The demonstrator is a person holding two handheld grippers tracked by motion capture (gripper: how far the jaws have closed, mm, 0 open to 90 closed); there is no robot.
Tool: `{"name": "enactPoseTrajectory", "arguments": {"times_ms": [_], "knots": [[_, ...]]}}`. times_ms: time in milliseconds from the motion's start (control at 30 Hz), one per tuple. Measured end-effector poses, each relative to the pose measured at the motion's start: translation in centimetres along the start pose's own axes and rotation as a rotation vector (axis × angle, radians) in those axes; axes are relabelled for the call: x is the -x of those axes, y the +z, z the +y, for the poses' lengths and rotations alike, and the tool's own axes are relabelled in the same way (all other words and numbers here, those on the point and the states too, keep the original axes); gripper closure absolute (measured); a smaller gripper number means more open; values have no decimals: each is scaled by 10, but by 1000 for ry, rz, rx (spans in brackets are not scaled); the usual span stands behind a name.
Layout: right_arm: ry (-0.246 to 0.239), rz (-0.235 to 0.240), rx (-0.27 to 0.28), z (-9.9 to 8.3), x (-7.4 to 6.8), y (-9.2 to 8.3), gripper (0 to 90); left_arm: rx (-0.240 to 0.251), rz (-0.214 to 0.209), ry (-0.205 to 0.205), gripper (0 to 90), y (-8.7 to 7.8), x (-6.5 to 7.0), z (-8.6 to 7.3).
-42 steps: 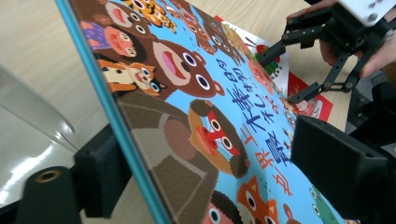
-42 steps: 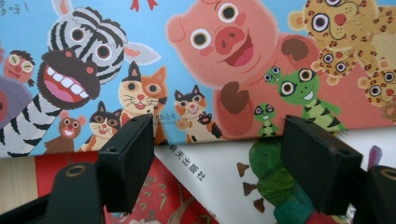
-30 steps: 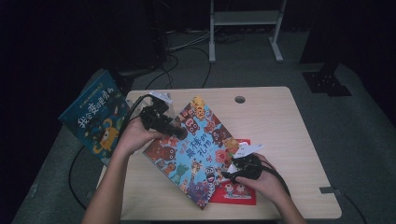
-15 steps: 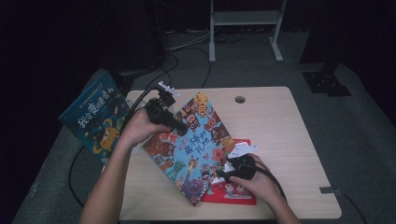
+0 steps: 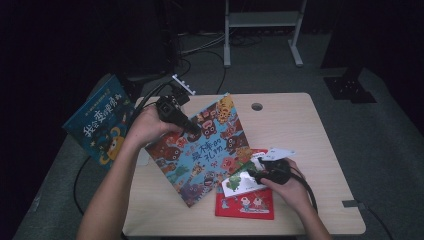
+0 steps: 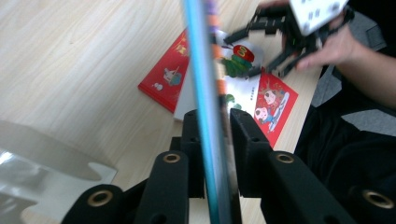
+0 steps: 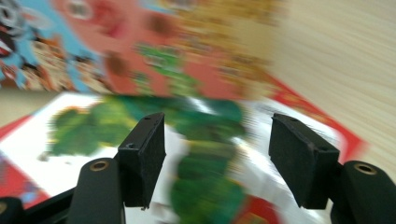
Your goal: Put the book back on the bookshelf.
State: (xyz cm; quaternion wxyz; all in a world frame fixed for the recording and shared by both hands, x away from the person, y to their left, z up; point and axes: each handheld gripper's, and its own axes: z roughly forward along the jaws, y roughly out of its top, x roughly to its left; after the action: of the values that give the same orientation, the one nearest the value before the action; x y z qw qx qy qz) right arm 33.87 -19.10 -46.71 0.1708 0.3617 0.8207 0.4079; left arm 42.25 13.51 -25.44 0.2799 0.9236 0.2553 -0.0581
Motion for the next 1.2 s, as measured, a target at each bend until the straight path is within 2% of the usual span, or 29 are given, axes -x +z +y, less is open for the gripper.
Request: {"name": "enactPoseTrajectory", "arguments": {"times_ms": [33,67,100,133,167,267,333,367,433,467,533,633,733,933,1033,1100,1200], "knots": [[9,-17,4,-2,7,-3,350,-2,8,15,784,-1,3,0],[28,-51,18,-6,21,-8,336,-4,10,26,801,-2,5,1],[28,-51,18,-6,21,-8,336,-4,16,31,801,-3,9,1],[47,-90,22,-10,34,-13,332,-10,50,18,801,-5,12,3],[47,-90,22,-10,34,-13,332,-10,50,18,803,-5,12,3],[84,-136,27,-17,52,-19,319,-10,83,42,802,-8,17,4],[120,-173,2,-25,68,-22,305,-17,120,48,803,-10,20,5],[120,-173,2,-25,68,-22,305,-19,139,55,803,-12,22,5],[151,-209,-22,-32,81,-22,299,-42,175,56,802,-17,24,5],[151,-209,-22,-32,81,-22,299,-42,175,56,803,-17,24,5],[183,-241,-37,-37,91,-23,298,-50,180,47,802,-23,23,3],[199,-255,-43,-40,96,-23,297,-45,181,31,803,-34,23,-1],[237,-281,-63,-45,105,-20,289,-33,183,10,802,-46,22,-8],[242,-312,-101,-49,109,-15,276,-18,217,-26,802,-68,17,-25],[257,-310,-78,-51,111,-13,250,-7,236,-52,802,-83,15,-40],[263,-316,-66,-51,113,-12,232,-4,239,-55,802,-87,14,-44],[268,-321,-66,-51,114,-11,231,11,247,-75,802,-98,12,-57]]}}
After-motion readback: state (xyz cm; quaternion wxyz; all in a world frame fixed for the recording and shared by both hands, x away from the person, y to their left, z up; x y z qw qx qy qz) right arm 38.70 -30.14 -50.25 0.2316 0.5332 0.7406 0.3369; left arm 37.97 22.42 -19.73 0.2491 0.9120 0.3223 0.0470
